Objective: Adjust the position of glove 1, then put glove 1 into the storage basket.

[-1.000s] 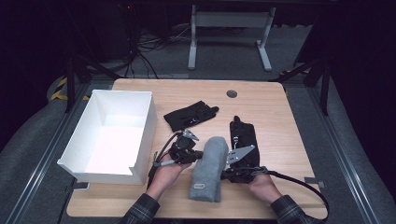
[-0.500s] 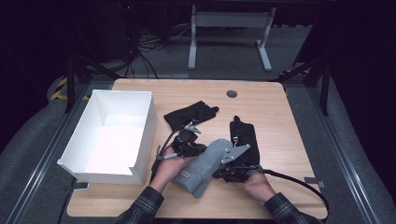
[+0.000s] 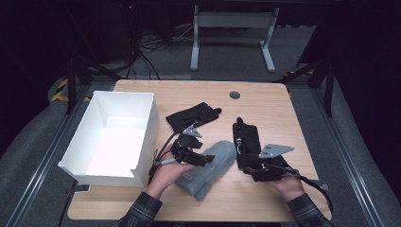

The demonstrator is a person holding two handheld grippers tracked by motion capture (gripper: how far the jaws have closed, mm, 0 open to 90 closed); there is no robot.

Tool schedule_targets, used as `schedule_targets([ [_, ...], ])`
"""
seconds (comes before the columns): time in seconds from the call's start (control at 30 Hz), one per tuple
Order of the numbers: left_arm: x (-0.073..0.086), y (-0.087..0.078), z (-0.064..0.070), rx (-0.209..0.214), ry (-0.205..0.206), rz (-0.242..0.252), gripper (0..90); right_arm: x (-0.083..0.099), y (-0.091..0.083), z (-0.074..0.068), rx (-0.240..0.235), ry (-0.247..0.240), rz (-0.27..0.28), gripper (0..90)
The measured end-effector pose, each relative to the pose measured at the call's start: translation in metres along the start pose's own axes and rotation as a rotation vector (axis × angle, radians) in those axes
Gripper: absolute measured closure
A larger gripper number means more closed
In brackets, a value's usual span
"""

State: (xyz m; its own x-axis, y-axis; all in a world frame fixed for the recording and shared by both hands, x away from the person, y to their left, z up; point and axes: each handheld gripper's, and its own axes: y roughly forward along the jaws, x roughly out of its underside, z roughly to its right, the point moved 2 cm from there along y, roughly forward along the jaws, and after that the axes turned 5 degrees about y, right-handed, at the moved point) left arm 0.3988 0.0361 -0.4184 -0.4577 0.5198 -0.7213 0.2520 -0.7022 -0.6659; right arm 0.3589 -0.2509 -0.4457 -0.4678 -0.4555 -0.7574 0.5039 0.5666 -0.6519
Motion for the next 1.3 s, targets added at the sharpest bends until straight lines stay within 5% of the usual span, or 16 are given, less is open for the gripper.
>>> schedule_targets([
  [0.23,0.007,0.016,-0.001,-0.016,-0.004,-0.055,17.9,0.023,-0.017,0.037,0.108,0.082,0.006,23.0],
  [0.5,0.011,0.039,0.014,-0.058,0.081,-0.173,15.4,0.035,-0.021,0.062,0.179,0.146,-0.007,21.0],
  [0.93,0.017,0.054,0.017,-0.063,0.12,-0.308,14.2,0.04,-0.016,0.071,0.203,0.174,-0.015,18.5],
  [1.3,0.015,0.054,0.021,-0.034,0.15,-0.333,36.6,0.044,-0.01,0.072,0.209,0.163,-0.045,15.6],
])
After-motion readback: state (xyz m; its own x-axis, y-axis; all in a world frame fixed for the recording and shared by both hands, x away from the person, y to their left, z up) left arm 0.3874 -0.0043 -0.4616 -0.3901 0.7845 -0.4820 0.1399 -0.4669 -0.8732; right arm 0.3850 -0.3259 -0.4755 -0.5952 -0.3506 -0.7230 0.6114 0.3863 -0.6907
